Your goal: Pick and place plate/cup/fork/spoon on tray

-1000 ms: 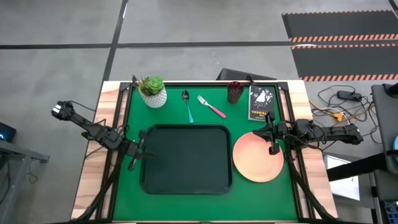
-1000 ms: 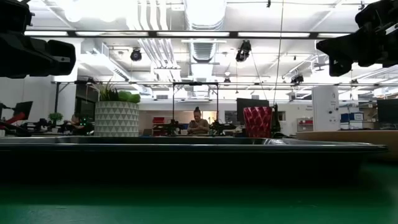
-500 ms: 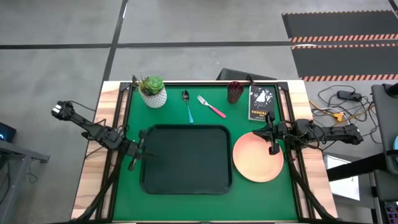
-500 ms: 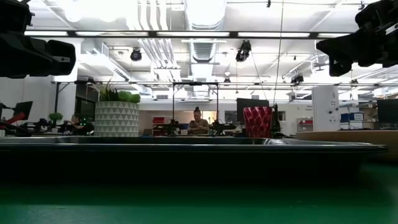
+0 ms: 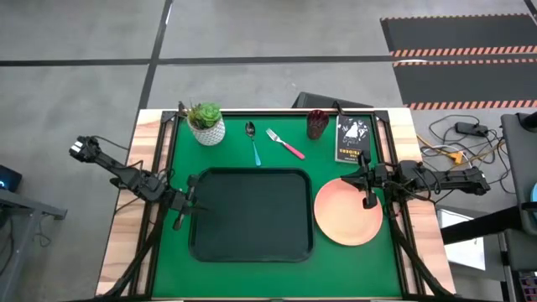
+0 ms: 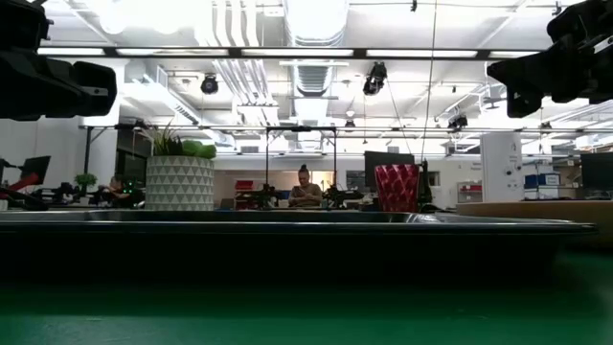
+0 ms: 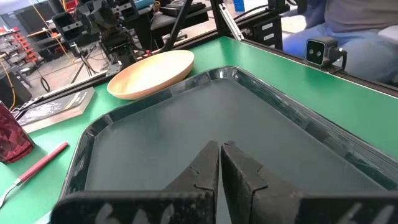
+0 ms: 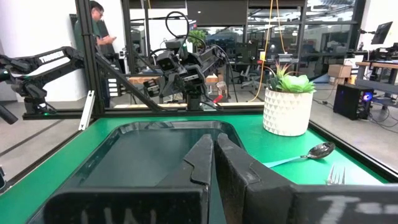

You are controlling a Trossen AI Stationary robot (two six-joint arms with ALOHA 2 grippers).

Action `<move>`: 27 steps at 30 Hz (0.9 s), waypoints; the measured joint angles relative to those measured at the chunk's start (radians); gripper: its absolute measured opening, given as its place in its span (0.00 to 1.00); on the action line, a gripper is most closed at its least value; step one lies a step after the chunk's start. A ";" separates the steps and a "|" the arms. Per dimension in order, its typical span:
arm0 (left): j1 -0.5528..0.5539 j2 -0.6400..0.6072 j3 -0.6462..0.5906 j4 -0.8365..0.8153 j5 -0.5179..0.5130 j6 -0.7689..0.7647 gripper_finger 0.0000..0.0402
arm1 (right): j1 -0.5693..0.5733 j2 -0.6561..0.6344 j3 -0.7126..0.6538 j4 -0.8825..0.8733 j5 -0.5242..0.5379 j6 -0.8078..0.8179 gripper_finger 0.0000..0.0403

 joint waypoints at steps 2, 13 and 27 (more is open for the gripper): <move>0.000 0.000 0.000 0.000 0.000 0.000 0.00 | 0.000 0.000 0.000 0.000 0.000 0.000 0.02; 0.000 0.000 0.000 0.000 0.000 0.004 0.00 | 0.000 0.000 0.000 0.000 0.000 0.000 0.02; 0.000 0.019 -0.002 0.218 -0.011 0.009 0.00 | 0.000 0.000 0.000 0.000 0.000 0.000 0.02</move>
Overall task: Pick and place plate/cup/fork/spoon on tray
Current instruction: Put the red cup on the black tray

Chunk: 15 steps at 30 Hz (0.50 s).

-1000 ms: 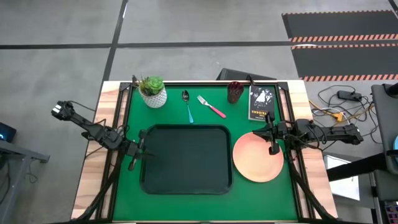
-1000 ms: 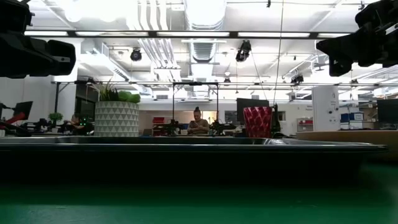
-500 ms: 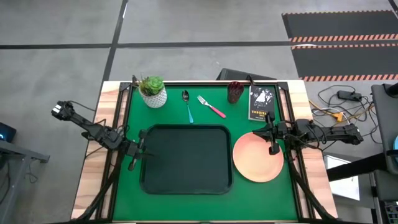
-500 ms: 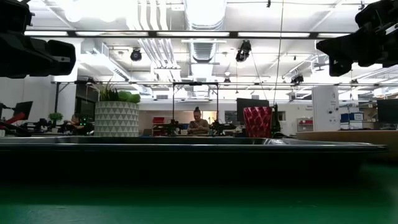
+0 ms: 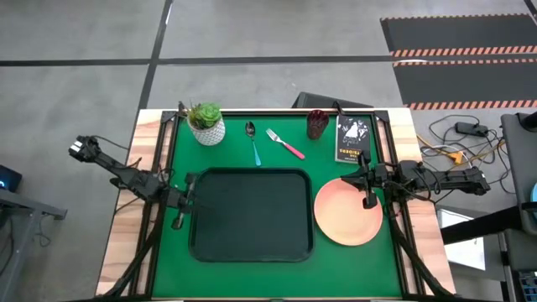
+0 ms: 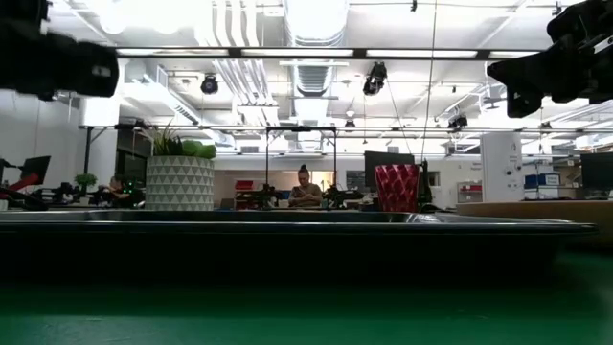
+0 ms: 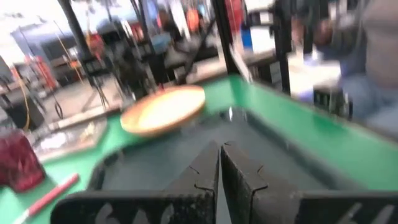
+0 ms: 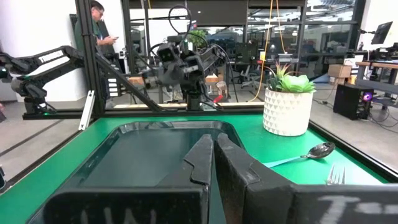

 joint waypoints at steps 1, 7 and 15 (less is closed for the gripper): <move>0.000 0.002 0.000 0.043 0.000 0.000 0.00 | 0.000 0.000 0.000 0.000 0.000 0.000 0.02; 0.000 0.007 -0.001 0.297 -0.001 0.000 0.00 | 0.000 0.000 0.000 0.010 0.000 -0.001 0.02; 0.000 0.006 -0.002 0.583 -0.001 -0.006 0.00 | 0.000 0.000 0.000 0.066 0.000 0.016 0.02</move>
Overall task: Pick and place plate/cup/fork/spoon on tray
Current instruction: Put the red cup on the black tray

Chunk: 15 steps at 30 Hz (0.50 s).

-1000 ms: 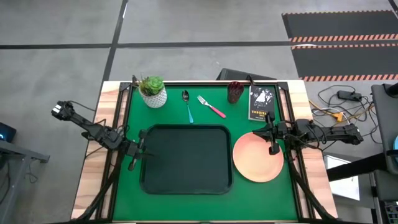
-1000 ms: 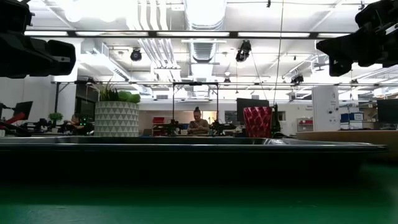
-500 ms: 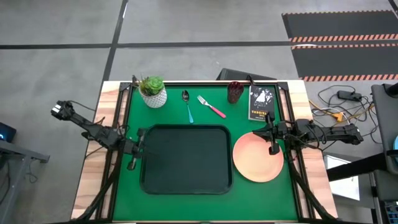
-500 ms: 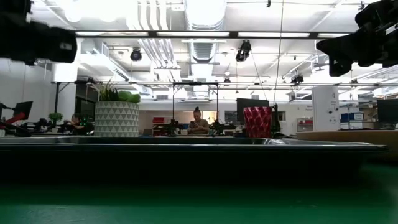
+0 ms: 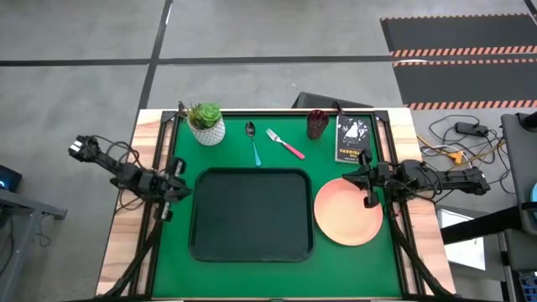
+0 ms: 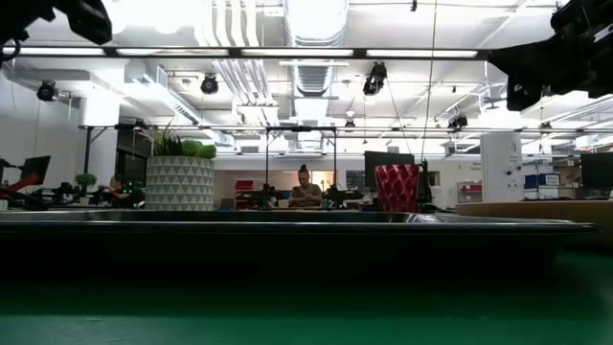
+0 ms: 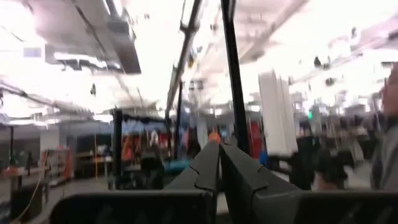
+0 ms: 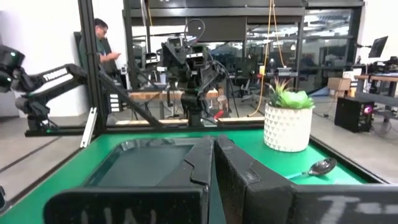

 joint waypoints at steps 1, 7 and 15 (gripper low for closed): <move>0.000 0.000 0.000 0.026 0.000 0.000 0.00 | 0.000 0.000 0.000 -0.001 0.000 0.018 0.02; 0.000 -0.001 0.000 0.124 0.000 0.000 0.00 | 0.000 0.000 0.000 0.004 0.000 0.078 0.02; 0.000 0.064 0.000 0.276 -0.001 0.038 0.00 | 0.000 0.006 0.000 0.202 0.000 -0.020 0.02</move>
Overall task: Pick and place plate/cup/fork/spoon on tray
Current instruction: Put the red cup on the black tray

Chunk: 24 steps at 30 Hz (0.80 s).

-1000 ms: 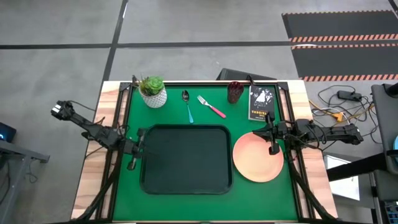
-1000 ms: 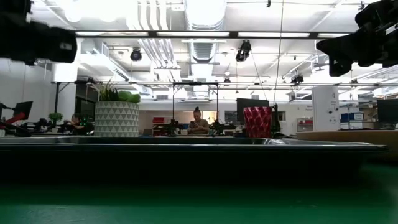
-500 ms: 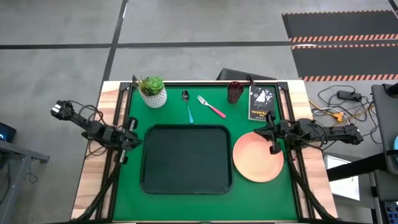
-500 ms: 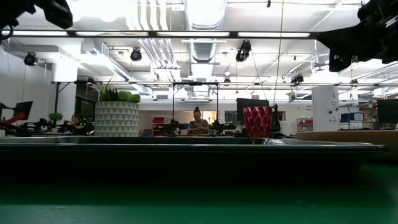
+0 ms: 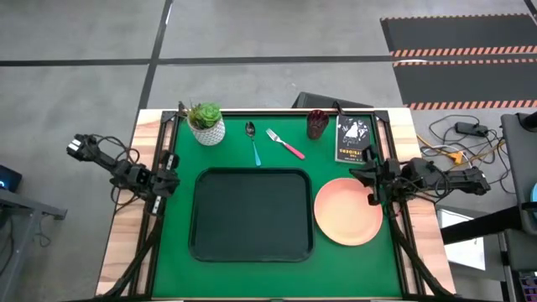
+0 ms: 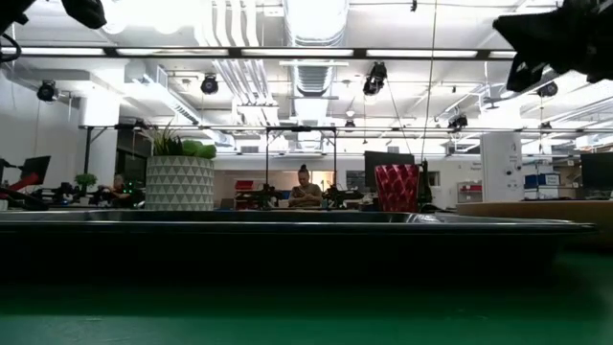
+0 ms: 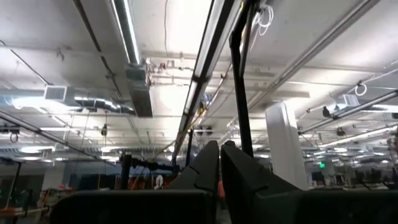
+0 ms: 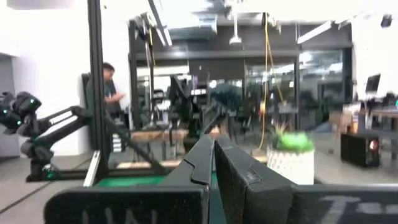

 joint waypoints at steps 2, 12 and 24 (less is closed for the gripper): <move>0.000 0.048 0.015 0.045 0.000 0.035 0.00 | 0.000 0.000 0.000 0.025 0.000 -0.024 0.02; 0.004 0.347 0.271 0.086 -0.207 0.174 0.00 | 0.000 0.000 0.000 0.126 0.002 -0.060 0.02; 0.111 0.701 0.561 0.035 -0.348 0.192 0.00 | 0.000 0.000 0.044 0.152 0.000 -0.076 0.02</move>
